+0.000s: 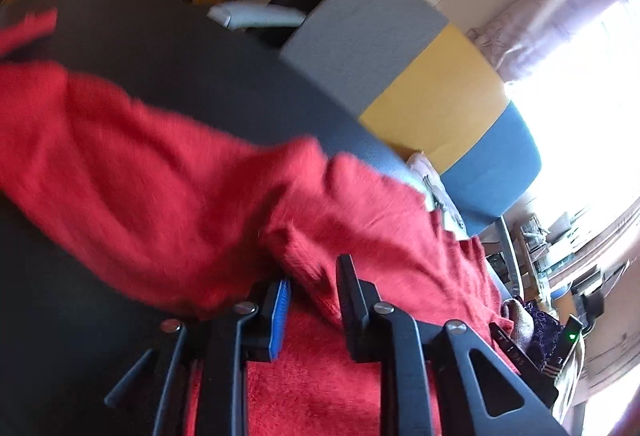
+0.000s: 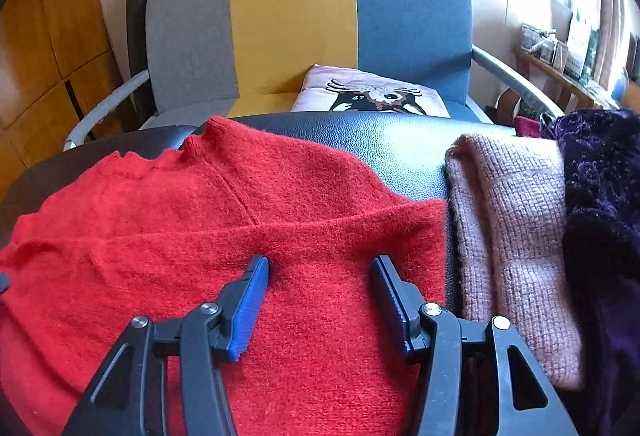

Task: Fold clothes

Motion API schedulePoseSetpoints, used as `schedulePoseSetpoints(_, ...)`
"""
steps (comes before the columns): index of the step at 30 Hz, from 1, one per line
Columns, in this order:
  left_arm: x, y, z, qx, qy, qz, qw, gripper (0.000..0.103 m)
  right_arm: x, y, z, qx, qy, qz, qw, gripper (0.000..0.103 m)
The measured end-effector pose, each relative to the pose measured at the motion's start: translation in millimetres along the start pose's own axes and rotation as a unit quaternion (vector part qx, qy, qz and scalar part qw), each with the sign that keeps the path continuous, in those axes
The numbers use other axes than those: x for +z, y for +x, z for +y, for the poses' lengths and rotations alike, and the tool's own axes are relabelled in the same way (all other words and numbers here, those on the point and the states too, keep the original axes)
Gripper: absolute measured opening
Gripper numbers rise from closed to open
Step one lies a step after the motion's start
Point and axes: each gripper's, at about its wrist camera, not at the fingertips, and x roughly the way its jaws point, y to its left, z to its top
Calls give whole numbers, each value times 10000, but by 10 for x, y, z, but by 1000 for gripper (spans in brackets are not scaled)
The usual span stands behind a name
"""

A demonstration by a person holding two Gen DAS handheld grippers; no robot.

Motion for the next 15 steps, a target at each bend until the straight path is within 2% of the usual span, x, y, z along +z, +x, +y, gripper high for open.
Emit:
schedulePoseSetpoints(2, 82, -119, -149, -110, 292, -159, 9994, 21, -4, -2, 2, 18, 7, -4, 10000, 56)
schedulePoseSetpoints(7, 197, 62, -554, 3, 1111, 277, 9934, 21, -17, -7, -10, 89, 48, -13, 9999, 57)
schedulePoseSetpoints(10, 235, -110, -724, -63, 1209, 3, 9926, 20, -21, -6, -12, 128, 74, -12, 9999, 58)
schedulePoseSetpoints(12, 258, -135, -736, -200, 1130, 83, 9934, 20, -19, 0, -10, 145, 76, -14, 9999, 59)
schedulePoseSetpoints(13, 259, -73, -731, -68, 1112, 303, 9933, 20, -21, 2, -9, 156, 78, -14, 9998, 60)
schedulePoseSetpoints(15, 204, -55, -685, 22, 1111, 420, 9929, 19, -21, 4, -9, 180, 83, -15, 9998, 61)
